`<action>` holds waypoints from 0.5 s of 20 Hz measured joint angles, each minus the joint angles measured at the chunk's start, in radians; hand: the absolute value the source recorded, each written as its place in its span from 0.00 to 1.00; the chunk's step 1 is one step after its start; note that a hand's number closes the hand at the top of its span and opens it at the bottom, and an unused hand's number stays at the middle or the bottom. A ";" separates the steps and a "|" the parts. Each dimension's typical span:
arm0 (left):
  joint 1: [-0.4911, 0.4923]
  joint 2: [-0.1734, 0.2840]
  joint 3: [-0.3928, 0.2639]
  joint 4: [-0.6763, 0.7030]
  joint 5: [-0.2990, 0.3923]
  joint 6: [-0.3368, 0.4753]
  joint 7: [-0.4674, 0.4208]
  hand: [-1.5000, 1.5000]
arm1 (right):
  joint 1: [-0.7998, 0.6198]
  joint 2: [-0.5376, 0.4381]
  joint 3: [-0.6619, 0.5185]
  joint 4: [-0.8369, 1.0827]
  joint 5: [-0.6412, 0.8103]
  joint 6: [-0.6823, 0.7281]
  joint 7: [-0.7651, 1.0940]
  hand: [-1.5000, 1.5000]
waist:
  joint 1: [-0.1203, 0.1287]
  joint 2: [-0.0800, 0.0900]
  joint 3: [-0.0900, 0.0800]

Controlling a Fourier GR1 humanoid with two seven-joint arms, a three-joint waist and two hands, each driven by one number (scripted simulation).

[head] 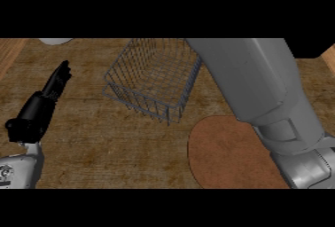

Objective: Pick the tomato from the cutting board and place it in the basket

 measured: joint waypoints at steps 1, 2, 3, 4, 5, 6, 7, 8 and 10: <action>0.001 -0.005 -0.005 -0.007 -0.003 0.003 0.008 0.50 | -0.011 0.002 0.000 0.007 -0.003 0.017 0.004 0.00 | 0.000 0.000 0.000; 0.000 -0.005 -0.004 -0.003 -0.005 0.003 0.004 0.50 | -0.010 0.002 -0.004 0.018 -0.007 0.024 -0.002 0.00 | -0.001 0.000 0.000; -0.004 -0.005 -0.004 0.005 -0.010 0.005 0.000 0.50 | -0.010 0.003 -0.010 0.018 -0.017 0.037 -0.003 0.00 | -0.003 0.000 0.000; -0.016 -0.008 -0.003 0.018 -0.014 0.010 -0.002 0.50 | -0.007 0.008 -0.017 0.029 -0.022 0.032 -0.011 0.00 | -0.004 0.000 0.000; -0.018 -0.010 -0.003 0.016 -0.012 0.009 0.001 0.50 | -0.006 0.014 -0.025 0.037 -0.030 0.033 -0.014 0.00 | -0.003 0.000 0.000; -0.013 -0.006 0.003 0.024 -0.010 0.005 -0.012 0.50 | -0.006 0.019 -0.032 0.039 -0.039 0.036 -0.016 0.00 | -0.003 0.000 0.000; -0.014 0.000 0.008 0.026 -0.005 -0.001 -0.015 0.50 | -0.005 0.020 -0.041 0.041 -0.048 0.035 -0.021 0.00 | -0.003 0.000 0.000; -0.017 0.002 0.012 0.026 -0.004 -0.001 -0.008 0.50 | 0.002 0.023 -0.048 0.030 -0.057 0.038 -0.020 0.00 | -0.005 0.000 0.000; -0.011 -0.002 0.010 0.016 -0.004 -0.001 -0.008 0.50 | 0.009 0.025 -0.063 0.027 -0.069 0.027 -0.030 0.00 | -0.004 -0.001 0.000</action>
